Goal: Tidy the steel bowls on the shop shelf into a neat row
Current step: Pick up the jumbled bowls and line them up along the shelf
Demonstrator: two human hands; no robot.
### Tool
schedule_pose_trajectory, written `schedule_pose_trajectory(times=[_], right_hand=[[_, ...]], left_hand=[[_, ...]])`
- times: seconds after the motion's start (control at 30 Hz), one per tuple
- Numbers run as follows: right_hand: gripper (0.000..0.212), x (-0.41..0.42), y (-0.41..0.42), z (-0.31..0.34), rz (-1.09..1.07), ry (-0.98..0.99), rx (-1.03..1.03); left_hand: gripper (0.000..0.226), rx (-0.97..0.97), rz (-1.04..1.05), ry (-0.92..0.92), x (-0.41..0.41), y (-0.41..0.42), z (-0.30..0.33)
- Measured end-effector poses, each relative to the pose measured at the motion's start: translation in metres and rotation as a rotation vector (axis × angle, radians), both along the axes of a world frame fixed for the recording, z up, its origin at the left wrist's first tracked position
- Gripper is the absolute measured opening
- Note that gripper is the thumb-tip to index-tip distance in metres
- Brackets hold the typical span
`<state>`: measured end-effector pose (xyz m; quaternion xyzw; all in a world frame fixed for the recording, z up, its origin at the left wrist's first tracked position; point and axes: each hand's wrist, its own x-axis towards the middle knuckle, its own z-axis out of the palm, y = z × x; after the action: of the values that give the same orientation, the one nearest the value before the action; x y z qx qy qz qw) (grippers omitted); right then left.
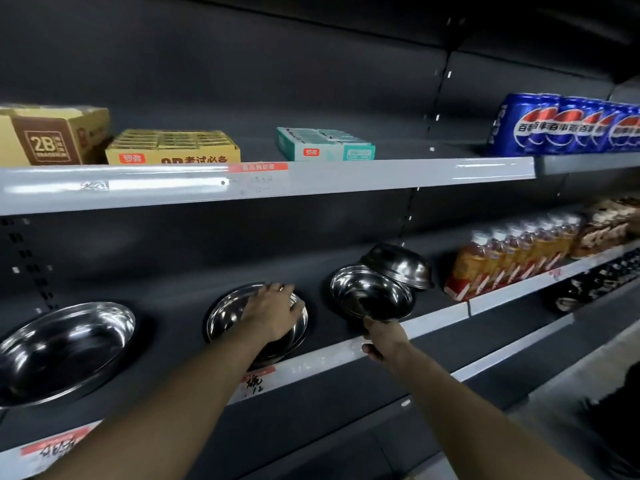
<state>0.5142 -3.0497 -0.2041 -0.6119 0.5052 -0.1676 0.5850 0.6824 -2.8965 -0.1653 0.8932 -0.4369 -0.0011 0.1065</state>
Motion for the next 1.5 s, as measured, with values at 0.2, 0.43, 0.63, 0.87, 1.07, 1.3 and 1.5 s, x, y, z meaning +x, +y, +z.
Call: schedule_pose_trajectory(times=[0.2, 0.43, 0.63, 0.87, 1.07, 1.3, 1.5], right_hand=[[0.018, -0.001, -0.002, -0.004, -0.065, -0.002, 0.027], [0.032, -0.001, -0.008, 0.001, -0.150, 0.043, 0.019], [0.039, -0.023, -0.039, 0.003, -0.324, 0.028, 0.024], [0.041, -0.034, -0.085, 0.003, -0.301, 0.078, -0.075], [0.063, -0.029, -0.140, 0.009, -0.262, 0.101, -0.220], [0.072, -0.016, -0.197, 0.005, -0.148, 0.050, -0.257], [0.080, -0.005, -0.229, -0.003, -0.043, 0.054, -0.247]], left_hand=[[0.058, -0.019, -0.079, 0.036, 0.002, -0.014, -0.011], [0.059, -0.079, -0.090, 0.084, 0.018, -0.030, -0.012], [0.058, -0.074, -0.114, 0.110, 0.014, -0.049, -0.013], [0.054, -0.069, -0.086, 0.101, 0.003, -0.094, -0.009], [0.052, -0.056, -0.043, 0.133, -0.015, -0.147, -0.005], [0.059, -0.051, 0.038, 0.202, -0.036, -0.211, -0.008], [0.077, -0.039, 0.109, 0.276, -0.048, -0.251, -0.017]])
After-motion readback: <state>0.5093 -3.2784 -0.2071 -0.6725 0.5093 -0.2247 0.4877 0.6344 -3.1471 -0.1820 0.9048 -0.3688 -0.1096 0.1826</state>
